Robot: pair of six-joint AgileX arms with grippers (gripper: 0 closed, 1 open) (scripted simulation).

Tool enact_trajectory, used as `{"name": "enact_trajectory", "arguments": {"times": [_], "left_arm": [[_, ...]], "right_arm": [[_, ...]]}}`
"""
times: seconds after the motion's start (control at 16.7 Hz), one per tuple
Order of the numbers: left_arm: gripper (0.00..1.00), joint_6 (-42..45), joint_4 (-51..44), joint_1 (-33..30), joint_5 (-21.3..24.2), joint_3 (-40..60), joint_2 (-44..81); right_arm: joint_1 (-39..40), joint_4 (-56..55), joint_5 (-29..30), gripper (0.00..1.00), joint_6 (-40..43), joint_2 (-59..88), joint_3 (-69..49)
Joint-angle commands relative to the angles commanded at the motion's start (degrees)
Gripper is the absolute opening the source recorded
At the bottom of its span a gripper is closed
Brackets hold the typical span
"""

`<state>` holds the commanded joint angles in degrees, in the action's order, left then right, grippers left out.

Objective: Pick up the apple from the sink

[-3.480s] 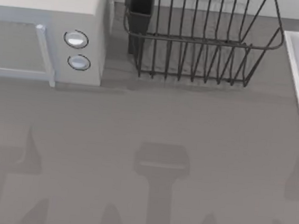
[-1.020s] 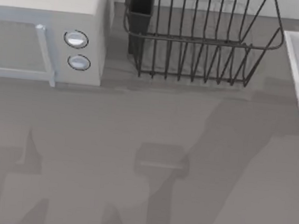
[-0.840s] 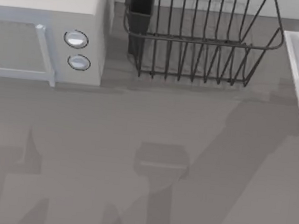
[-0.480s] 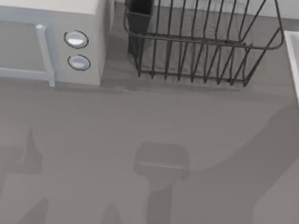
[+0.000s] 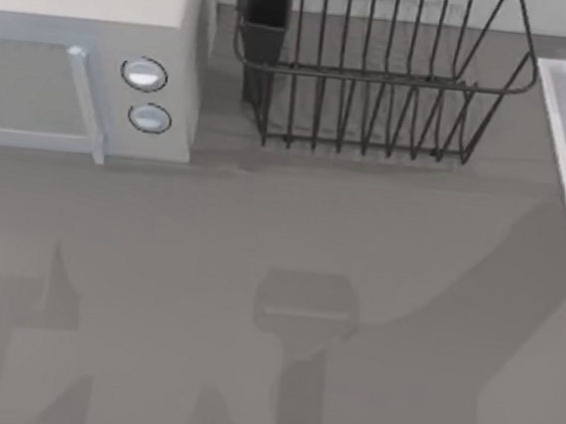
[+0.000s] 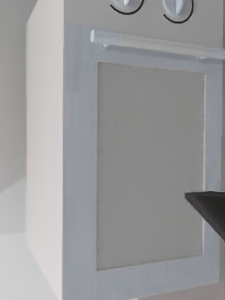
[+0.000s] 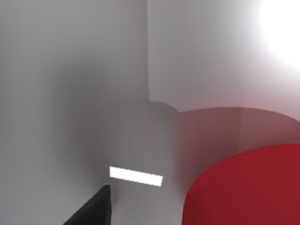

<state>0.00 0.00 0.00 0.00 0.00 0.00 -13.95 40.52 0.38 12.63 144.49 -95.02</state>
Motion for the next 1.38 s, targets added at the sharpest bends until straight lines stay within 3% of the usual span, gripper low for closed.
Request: {"name": "enact_trajectory", "arguments": {"times": [0.66,1.38], "left_arm": [[1.0,0.0,0.0,0.0,0.0,0.0,0.0],[1.0,0.0,0.0,0.0,0.0,0.0,0.0]], "right_arm": [[0.0,0.0,0.0,0.02,0.0,0.0,0.0],[0.1,3.4,-0.7,0.0,-0.3,-3.3,-2.9]]}}
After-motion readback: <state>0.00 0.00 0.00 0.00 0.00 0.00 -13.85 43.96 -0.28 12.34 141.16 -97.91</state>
